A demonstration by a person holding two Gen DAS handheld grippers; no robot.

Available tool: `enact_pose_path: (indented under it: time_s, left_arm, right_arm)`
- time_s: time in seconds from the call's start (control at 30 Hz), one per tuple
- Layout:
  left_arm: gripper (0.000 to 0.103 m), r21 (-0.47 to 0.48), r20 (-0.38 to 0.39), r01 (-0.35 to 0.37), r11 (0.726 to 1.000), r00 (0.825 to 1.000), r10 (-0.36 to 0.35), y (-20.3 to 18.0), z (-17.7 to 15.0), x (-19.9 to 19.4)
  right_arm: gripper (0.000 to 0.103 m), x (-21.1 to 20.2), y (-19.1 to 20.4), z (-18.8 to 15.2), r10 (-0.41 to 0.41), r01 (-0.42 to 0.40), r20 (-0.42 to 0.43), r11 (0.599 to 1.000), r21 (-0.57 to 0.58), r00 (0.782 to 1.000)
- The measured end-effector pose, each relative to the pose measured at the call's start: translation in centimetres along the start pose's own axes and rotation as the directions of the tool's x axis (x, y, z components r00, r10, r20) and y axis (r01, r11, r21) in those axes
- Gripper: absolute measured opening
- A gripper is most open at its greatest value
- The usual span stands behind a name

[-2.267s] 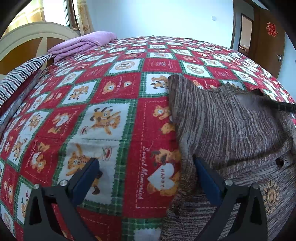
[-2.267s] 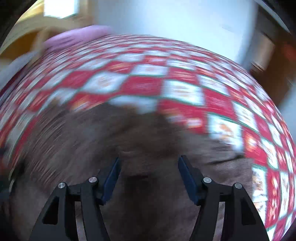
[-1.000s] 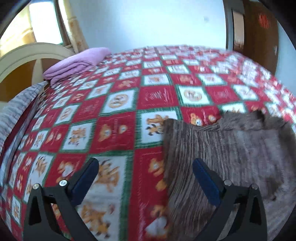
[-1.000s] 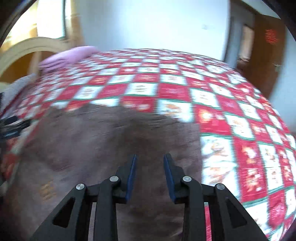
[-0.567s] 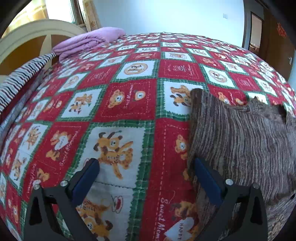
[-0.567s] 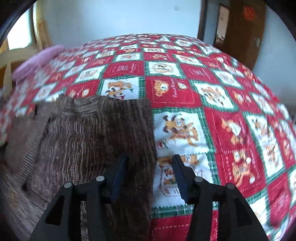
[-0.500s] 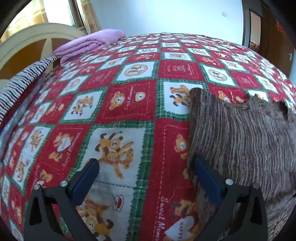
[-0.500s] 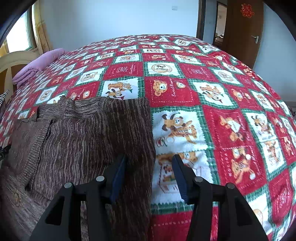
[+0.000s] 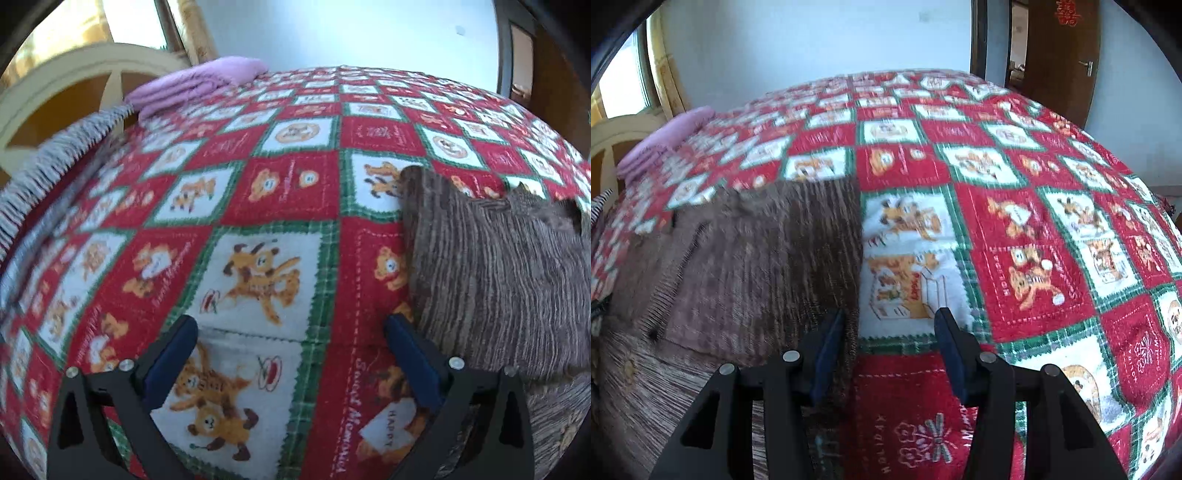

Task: Fold small clothes
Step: 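Press and smooth the folded sweater with the open right gripper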

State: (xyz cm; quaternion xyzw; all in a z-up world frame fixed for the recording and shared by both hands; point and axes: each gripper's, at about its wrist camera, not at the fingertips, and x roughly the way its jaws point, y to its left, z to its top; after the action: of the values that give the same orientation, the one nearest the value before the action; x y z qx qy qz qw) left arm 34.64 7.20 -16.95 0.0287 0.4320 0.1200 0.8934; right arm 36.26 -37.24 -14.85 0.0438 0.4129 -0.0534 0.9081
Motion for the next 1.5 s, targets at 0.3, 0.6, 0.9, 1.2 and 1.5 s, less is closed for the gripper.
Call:
enact_pose_path:
  time_s: [0.3, 0.6, 0.9, 1.2, 1.5]
  left_arm:
    - [0.103, -0.08, 0.157, 0.127, 0.989, 0.981, -0.113, 0.8, 1.4, -5.5]
    - [0.103, 0.02, -0.016, 0.086, 0.996, 0.996, -0.086, -2.3, 0.1, -1.0]
    - [0.103, -0.043, -0.028, 0.041, 0.998, 0.999, -0.042, -0.7, -0.2, -0.7]
    - [0.103, -0.019, 0.02, 0.107, 0.994, 0.994, -0.106, 1.2, -3.3, -6.5]
    - [0.103, 0.083, 0.091, 0.177, 0.981, 0.979, -0.185, 1.4, -7.3, -13.7]
  right_arm:
    - [0.051, 1.5, 3.3, 1.2, 0.063, -0.064, -0.008, 0.993, -0.103, 0.998]
    - [0.051, 2.5, -0.6, 0.6, -0.012, 0.012, -0.031, 0.999, -0.031, 0.999]
    - [0.053, -2.7, -1.5, -2.4, 0.111, -0.109, -0.037, 0.993, 0.049, 0.993]
    - [0.054, -9.7, -0.7, -6.4, 0.2, -0.201, -0.028, 0.979, -0.043, 0.979]
    - [0.056, -12.0, -0.2, -9.2, 0.254, -0.255, -0.035, 0.966, -0.033, 0.967]
